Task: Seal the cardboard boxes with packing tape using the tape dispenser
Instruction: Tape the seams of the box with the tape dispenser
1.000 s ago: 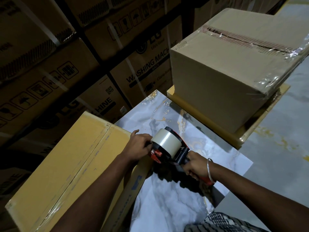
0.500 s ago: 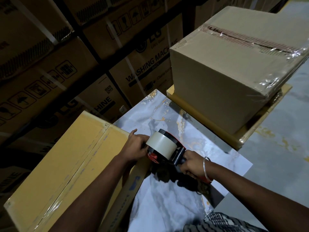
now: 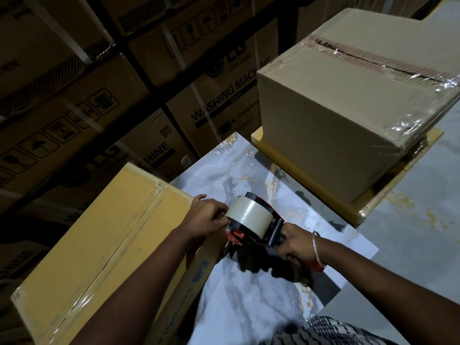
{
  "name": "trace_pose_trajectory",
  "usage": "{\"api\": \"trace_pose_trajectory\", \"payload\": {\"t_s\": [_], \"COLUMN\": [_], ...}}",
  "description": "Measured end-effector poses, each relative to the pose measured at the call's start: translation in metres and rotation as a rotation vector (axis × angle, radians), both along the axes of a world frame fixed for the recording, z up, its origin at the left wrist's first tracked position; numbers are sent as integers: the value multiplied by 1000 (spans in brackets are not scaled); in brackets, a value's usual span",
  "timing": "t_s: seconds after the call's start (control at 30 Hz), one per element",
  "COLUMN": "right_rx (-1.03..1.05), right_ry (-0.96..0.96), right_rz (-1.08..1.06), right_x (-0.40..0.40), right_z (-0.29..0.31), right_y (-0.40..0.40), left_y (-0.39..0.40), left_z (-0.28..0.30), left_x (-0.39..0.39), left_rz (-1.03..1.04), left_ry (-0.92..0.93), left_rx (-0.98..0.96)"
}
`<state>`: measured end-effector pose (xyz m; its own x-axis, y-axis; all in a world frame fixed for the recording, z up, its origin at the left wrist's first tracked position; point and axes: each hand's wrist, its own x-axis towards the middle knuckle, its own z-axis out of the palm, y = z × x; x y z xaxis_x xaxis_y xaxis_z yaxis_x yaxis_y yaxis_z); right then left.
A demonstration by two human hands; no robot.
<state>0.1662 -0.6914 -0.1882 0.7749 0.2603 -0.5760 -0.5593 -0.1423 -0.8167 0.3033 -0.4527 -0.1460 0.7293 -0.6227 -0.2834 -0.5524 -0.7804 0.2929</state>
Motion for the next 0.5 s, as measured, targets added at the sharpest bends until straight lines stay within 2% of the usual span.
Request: {"api": "trace_pose_trajectory", "payload": {"t_s": [0.17, 0.5], "right_rx": [10, -47], "right_ry": [1, -37], "right_rz": [-67, -11], "right_x": [-8, -18], "right_z": [-2, 0], "right_y": [-7, -10], "left_y": [1, -9], "left_z": [0, 5], "left_x": [1, -6], "left_rz": [-3, 32], "left_ry": [20, 19], "left_rx": [-3, 69]}}
